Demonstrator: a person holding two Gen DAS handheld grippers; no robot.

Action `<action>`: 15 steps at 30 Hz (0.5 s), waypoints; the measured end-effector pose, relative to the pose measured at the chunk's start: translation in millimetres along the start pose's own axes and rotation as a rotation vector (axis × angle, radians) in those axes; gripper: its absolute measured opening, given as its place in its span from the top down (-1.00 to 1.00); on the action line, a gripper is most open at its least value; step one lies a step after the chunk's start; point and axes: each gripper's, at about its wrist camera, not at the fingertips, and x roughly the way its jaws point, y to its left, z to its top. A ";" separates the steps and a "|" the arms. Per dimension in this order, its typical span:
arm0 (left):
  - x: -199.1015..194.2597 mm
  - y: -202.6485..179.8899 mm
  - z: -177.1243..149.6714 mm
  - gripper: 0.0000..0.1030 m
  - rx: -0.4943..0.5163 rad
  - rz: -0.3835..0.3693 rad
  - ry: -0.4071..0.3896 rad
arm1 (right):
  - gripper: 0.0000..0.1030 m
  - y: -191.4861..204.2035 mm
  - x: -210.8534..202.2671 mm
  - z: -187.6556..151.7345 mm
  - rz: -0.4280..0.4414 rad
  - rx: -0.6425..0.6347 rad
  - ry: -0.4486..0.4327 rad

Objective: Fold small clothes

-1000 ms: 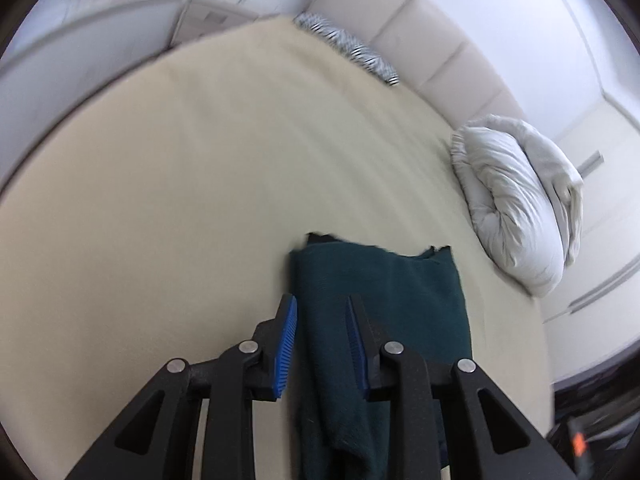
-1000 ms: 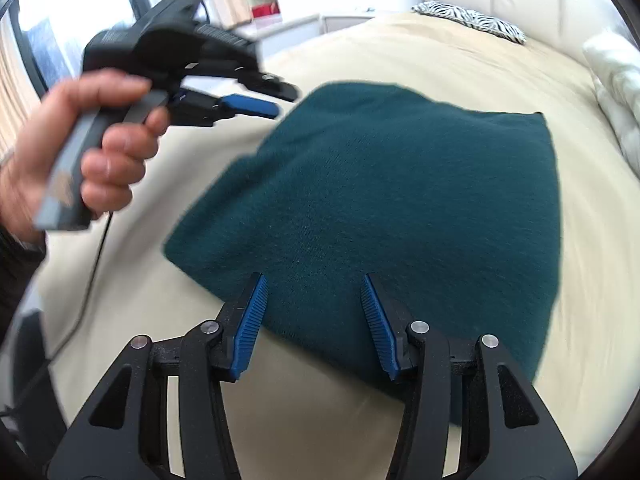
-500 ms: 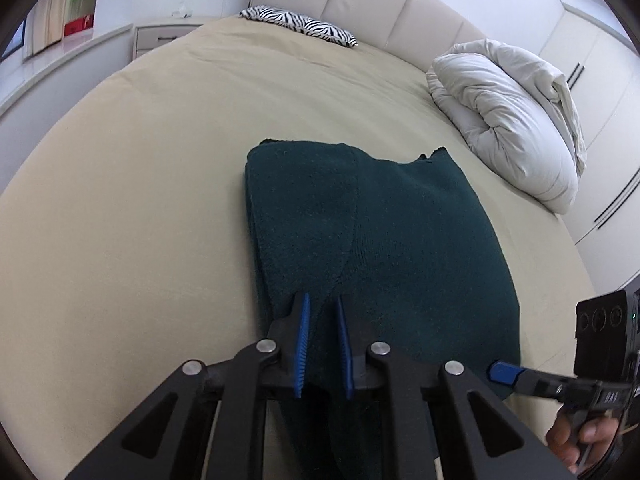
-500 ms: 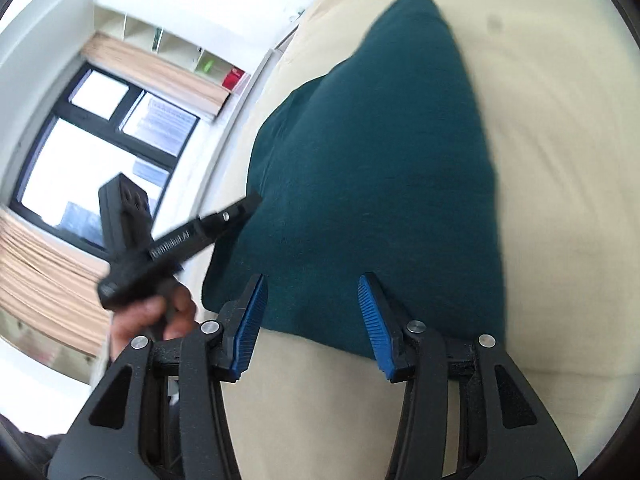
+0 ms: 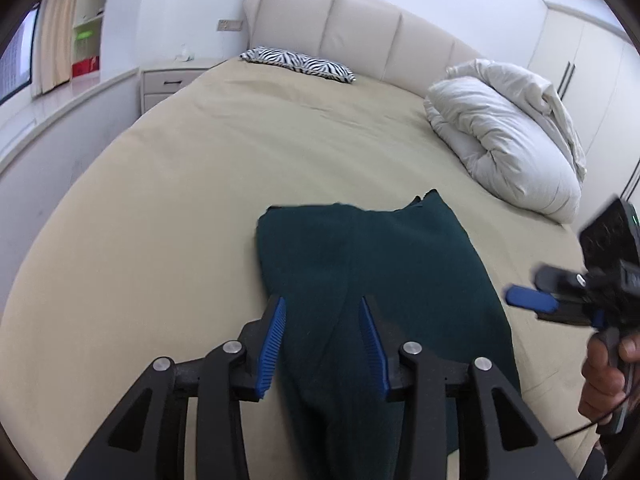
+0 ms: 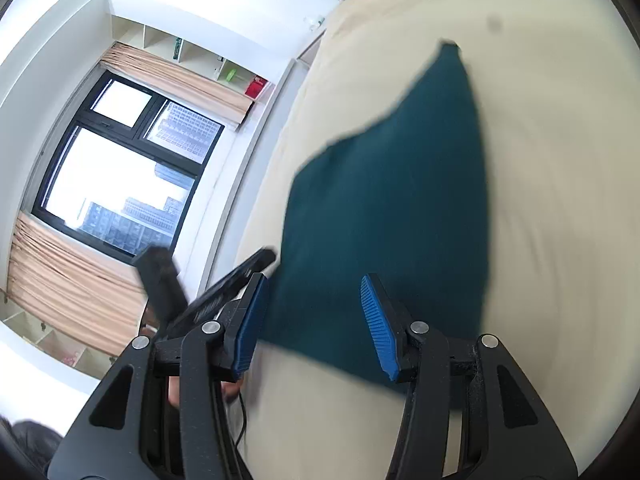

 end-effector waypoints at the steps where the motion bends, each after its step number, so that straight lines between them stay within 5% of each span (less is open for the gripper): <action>1: 7.4 -5.6 4.1 0.18 0.025 0.009 0.009 | 0.08 -1.2 8.2 13.2 0.002 0.011 0.005; 5: 51.8 -5.3 3.5 0.18 0.030 0.047 0.123 | 0.08 -21.5 41.6 52.8 -0.011 0.103 0.010; 15: 60.8 4.1 -4.0 0.12 0.033 0.010 0.125 | 0.11 -77.7 37.7 92.8 -0.106 0.219 -0.130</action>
